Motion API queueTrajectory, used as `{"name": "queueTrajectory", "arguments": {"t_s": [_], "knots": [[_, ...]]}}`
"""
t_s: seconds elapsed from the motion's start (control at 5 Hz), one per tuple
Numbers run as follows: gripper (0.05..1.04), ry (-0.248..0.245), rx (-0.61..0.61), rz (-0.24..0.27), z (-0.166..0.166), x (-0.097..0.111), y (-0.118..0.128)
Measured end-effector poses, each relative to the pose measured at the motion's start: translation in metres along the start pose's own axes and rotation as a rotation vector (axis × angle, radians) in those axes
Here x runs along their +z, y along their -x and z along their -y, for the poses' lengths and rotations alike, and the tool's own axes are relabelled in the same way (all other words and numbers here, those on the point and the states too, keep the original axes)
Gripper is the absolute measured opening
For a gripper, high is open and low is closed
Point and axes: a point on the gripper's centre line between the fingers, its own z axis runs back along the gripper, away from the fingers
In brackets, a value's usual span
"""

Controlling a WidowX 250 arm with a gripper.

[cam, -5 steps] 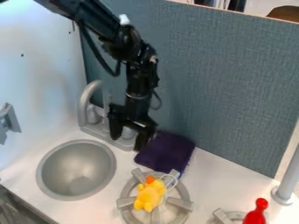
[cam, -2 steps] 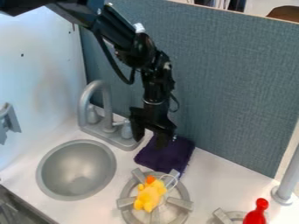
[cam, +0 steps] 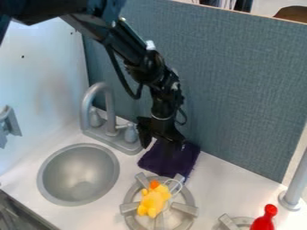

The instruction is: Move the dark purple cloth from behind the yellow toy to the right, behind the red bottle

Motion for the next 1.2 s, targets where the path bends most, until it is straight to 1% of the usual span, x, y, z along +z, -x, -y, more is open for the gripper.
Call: {"name": "queueTrajectory", "arguments": {"t_s": [0.2, 0.4, 0.6, 0.8, 1.0, 1.2], "knots": [[1.0, -0.05, 0.041, -0.005, -0.004, -0.011, 0.001], [1.0, -0.087, 0.097, 0.013, -0.009, -0.016, -0.004], [1.0, -0.126, 0.141, 0.011, -0.013, -0.026, -0.009], [1.001, -0.122, 0.132, -0.028, -0.011, -0.031, -0.013], [1.0, -0.095, 0.12, -0.069, 0.0, -0.038, -0.013], [1.001, -0.062, 0.093, -0.097, 0.011, -0.039, -0.014]]}}
